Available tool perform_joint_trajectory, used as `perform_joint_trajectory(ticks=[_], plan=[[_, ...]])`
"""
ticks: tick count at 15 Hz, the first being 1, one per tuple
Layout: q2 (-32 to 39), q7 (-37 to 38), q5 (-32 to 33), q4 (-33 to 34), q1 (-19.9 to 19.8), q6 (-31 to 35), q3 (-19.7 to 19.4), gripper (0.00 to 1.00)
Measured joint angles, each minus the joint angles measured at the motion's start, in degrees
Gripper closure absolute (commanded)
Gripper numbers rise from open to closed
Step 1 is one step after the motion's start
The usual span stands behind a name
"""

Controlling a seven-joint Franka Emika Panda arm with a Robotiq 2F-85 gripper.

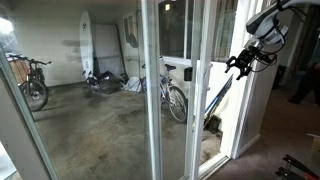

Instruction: Slide the glass door to the right.

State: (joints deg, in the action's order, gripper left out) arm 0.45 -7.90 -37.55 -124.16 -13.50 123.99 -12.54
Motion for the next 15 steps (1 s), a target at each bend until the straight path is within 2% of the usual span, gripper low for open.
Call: perform_joint_trajectory(ticks=[7,15], plan=[[-9.71,-1.88,0.00,-5.72,2.46,0.14,0.52,0.00],[-10.95,-1.88,-2.26,-5.36,6.26,2.57,1.77,0.00]])
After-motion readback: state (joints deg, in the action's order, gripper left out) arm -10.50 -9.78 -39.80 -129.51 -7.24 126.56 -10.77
